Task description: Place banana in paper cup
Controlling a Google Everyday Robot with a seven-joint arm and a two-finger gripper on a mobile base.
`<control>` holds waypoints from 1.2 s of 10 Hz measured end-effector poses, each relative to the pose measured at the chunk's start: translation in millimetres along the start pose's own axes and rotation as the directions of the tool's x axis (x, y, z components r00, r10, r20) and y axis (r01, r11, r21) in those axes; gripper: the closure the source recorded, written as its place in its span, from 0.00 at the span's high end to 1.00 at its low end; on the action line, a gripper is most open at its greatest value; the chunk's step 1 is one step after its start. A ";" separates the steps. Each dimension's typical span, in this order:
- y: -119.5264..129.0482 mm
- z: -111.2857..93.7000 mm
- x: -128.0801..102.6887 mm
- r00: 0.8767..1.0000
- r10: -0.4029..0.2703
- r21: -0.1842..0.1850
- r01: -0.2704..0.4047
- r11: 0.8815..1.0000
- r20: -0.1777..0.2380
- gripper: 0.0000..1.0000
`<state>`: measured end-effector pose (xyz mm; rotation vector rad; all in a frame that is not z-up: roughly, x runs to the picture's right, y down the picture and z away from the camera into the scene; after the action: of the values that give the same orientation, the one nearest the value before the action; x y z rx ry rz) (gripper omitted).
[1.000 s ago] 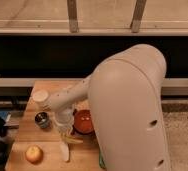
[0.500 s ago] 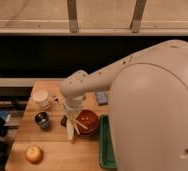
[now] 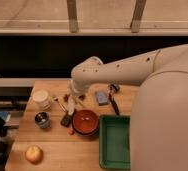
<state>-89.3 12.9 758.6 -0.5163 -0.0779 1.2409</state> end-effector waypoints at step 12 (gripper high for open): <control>32.6 21.6 -70.8 0.993 -0.048 -0.094 0.059 0.994 0.108 0.00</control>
<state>-149.0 -37.5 779.6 -0.5290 -0.2415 1.2156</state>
